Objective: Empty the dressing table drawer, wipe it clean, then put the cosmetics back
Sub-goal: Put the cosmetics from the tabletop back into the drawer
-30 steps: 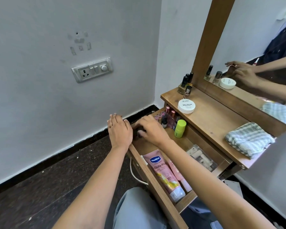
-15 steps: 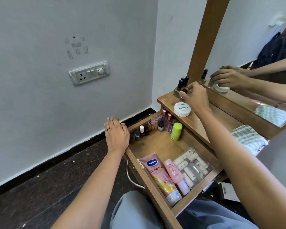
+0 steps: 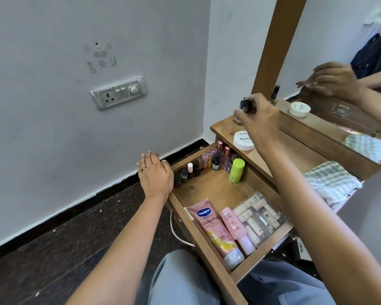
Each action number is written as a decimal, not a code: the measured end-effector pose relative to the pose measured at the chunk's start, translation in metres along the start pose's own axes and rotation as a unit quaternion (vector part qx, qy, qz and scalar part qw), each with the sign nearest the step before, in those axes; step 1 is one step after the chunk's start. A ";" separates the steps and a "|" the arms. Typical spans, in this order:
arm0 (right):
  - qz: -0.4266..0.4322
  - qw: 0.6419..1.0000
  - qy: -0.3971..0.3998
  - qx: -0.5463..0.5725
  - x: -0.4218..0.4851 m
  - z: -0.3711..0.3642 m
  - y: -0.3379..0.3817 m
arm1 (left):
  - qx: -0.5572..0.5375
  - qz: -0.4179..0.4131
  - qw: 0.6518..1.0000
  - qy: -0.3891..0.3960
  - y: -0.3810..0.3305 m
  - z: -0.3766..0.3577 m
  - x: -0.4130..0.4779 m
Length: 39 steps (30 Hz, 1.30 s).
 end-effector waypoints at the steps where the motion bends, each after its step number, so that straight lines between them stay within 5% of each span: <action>1: 0.007 0.998 0.040 0.043 -0.012 -0.007 0.013 | 0.000 0.010 1.000 -0.002 0.001 0.001 -0.001; 5: 0.009 0.956 0.274 0.104 -0.077 -0.066 0.036 | -0.014 0.036 0.999 0.001 0.004 0.002 -0.003; 8: 0.008 0.933 0.356 0.040 -0.116 -0.109 0.020 | -0.008 0.037 0.999 0.004 0.004 0.002 -0.003; 23: -0.025 0.945 0.280 -0.168 -0.125 -0.138 -0.042 | -0.001 0.026 1.000 0.003 0.004 0.000 -0.003; 39: -0.047 0.950 0.301 -0.069 -0.138 -0.153 -0.035 | -0.001 0.029 1.000 0.003 0.005 -0.002 -0.002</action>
Point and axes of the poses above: each hand's wrist, its own x-axis towards the middle knuckle, its own z-axis out of the back of the hand, y = z × x, the point moved 8 cm from there along x, towards the middle knuckle, and after that the axes turned 1 degree about x, right-handed, at the moved point
